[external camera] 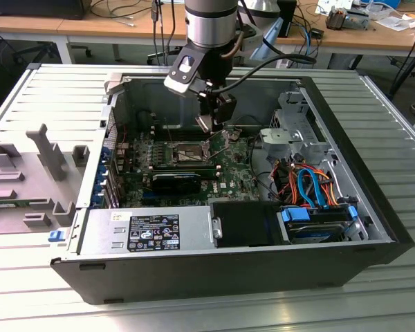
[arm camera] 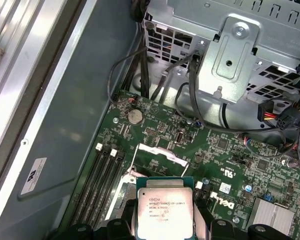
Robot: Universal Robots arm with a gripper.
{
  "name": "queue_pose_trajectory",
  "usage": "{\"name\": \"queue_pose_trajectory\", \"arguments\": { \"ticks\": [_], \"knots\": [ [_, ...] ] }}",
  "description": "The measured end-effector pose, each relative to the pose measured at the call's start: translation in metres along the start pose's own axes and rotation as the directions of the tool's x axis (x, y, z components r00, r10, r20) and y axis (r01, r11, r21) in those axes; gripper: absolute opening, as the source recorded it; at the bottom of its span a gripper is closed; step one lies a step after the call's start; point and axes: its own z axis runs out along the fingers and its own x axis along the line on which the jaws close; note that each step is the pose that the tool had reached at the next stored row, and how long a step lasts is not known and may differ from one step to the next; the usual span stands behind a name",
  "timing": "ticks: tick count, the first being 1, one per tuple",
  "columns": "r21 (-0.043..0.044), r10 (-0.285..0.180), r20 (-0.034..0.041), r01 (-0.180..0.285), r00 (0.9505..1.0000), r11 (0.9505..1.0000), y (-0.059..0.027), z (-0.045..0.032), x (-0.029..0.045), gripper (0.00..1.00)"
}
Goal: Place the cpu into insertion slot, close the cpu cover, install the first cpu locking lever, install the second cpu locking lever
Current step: 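Place the cpu into insertion slot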
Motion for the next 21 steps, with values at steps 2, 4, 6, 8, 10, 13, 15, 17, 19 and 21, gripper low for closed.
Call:
{"name": "queue_pose_trajectory", "arguments": {
  "ticks": [2, 4, 6, 8, 10, 13, 15, 17, 19, 21],
  "knots": [
    [0.0, 0.003, 0.0003, -0.003, 1.0, 1.0, 0.0, 0.0, 0.0, 0.54],
    [-0.0001, 0.006, 0.0006, -0.006, 1.0, 1.0, 0.0, 0.0, 0.0, 0.54],
    [-0.0001, 0.009, 0.0009, -0.009, 1.0, 1.0, 0.0, 0.0, 0.0, 0.54],
    [-0.0002, 0.013, 0.0012, -0.013, 0.9999, 0.9999, 0.0, 0.0, 0.0, 0.54],
    [-0.0002, 0.017, 0.0015, -0.017, 0.9999, 0.9999, 0.0, 0.0, 0.0, 0.54],
    [-0.0002, 0.024, 0.0022, -0.024, 0.9997, 0.9997, 0.0, 0.0, 0.0, 0.54],
    [-0.0003, 0.027, 0.0024, -0.027, 0.9996, 0.9996, 0.0, 0.0, 0.0, 0.54],
    [-0.0003, 0.029, 0.0027, -0.029, 0.9996, 0.9996, 0.0, 0.0, 0.0, 0.54],
    [-0.0004, 0.033, 0.003, -0.033, 0.9994, 0.9994, 0.0, 0.0, 0.0, 0.54],
    [-0.0004, 0.036, 0.0033, -0.036, 0.9993, 0.9993, 0.0, 0.0, 0.0, 0.54]
  ]
}}
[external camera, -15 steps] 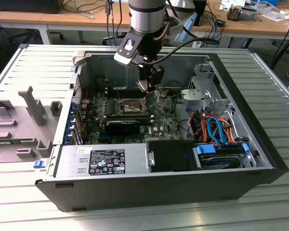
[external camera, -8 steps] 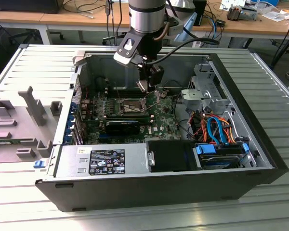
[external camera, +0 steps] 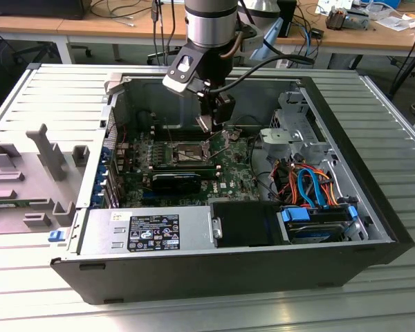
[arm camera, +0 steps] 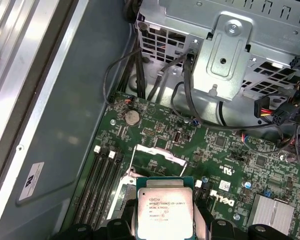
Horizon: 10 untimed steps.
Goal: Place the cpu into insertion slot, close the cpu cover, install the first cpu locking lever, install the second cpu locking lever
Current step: 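Place the cpu into insertion slot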
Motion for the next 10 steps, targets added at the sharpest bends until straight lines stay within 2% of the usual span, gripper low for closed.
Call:
{"name": "queue_pose_trajectory", "arguments": {
  "ticks": [10],
  "knots": [
    [-0.0002, 0.015, 0.0014, -0.015, 0.9999, 0.9999, 0.0, 0.0, 0.0, 0.54]
  ]
}}
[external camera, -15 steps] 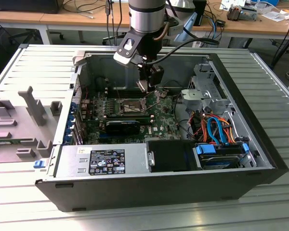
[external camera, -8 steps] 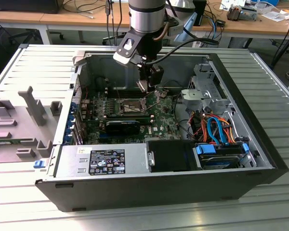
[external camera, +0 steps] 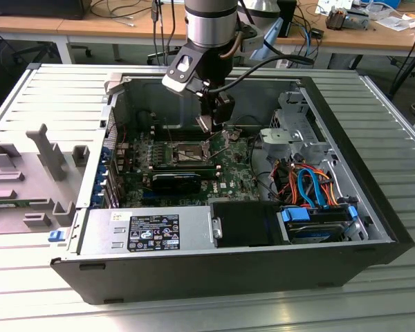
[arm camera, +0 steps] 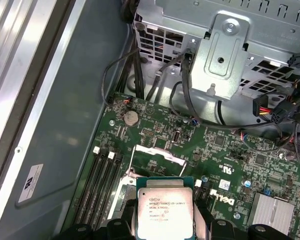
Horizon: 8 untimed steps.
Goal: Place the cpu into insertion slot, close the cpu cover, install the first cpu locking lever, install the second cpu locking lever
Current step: 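Place the cpu into insertion slot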
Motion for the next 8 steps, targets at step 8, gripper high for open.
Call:
{"name": "queue_pose_trajectory", "arguments": {
  "ticks": [8],
  "knots": [
    [0.0, 0.011, 0.001, -0.011, 0.9999, 0.9999, 0.0, 0.0, 0.0, 0.54]
  ]
}}
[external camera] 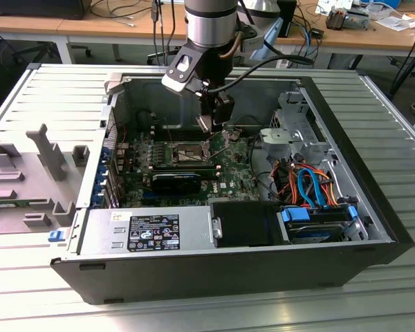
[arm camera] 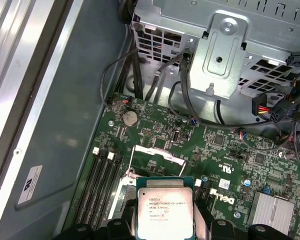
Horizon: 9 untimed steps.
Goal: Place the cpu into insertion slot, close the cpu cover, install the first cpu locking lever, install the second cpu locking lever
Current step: 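Place the cpu into insertion slot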
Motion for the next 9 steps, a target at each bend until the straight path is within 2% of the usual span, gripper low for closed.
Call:
{"name": "queue_pose_trajectory", "arguments": {
  "ticks": [9],
  "knots": [
    [-0.0002, 0.013, 0.0012, -0.013, 0.9999, 0.9999, 0.0, 0.0, 0.0, 0.54]
  ]
}}
